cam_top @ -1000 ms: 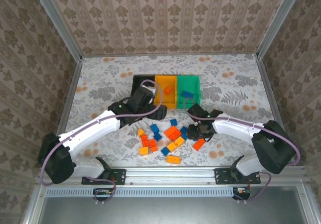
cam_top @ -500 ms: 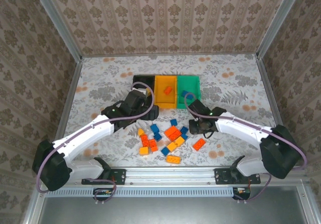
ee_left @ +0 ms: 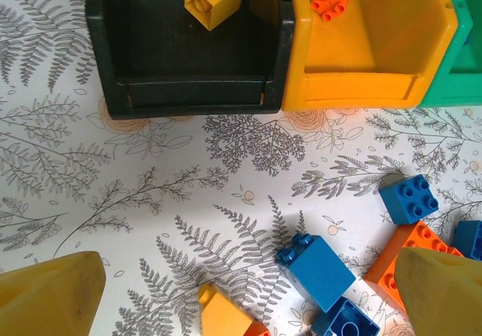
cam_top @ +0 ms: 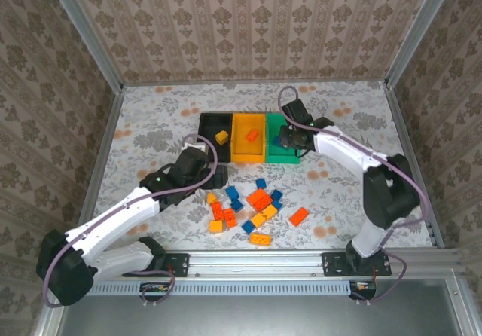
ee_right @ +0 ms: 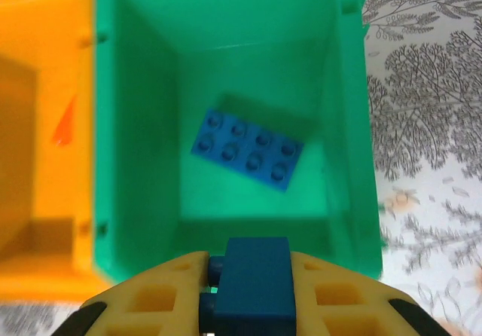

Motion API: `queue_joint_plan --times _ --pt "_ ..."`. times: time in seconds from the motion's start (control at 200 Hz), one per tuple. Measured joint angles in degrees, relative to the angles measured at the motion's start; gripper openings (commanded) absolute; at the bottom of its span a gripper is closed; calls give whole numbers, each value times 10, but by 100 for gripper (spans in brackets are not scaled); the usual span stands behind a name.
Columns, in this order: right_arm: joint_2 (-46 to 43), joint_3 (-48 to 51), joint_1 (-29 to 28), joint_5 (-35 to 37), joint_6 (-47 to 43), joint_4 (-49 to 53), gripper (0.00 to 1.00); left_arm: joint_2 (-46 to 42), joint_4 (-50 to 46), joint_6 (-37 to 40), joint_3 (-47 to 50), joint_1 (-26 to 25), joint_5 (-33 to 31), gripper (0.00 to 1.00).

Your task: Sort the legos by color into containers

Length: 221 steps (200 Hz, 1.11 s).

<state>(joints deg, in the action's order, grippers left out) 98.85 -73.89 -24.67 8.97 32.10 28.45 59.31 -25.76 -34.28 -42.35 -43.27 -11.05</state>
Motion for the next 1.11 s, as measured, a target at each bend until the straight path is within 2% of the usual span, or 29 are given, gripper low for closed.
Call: queue_joint_plan --times 0.075,0.22,0.305,0.435,0.73,0.925,1.105 --pt "40 -27 9 2 1 0 32 -23 -5 -5 8 3 -4 100" --pt "82 -69 14 5 8 0 62 -55 -21 -10 21 10 -9 100" --pt "78 -70 14 5 12 1 69 -63 -23 -11 24 13 -9 100" --pt "36 -38 12 0 25 0 73 -65 -23 -14 29 17 -10 100" --pt "-149 156 -23 -31 89 80 75 -66 -11 -18 41 30 -8 100" --pt "-160 238 -71 -81 126 164 77 -56 3 -22 55 40 2 100" --pt "-160 281 -105 -123 151 190 79 -54 10 -22 71 47 14 100"
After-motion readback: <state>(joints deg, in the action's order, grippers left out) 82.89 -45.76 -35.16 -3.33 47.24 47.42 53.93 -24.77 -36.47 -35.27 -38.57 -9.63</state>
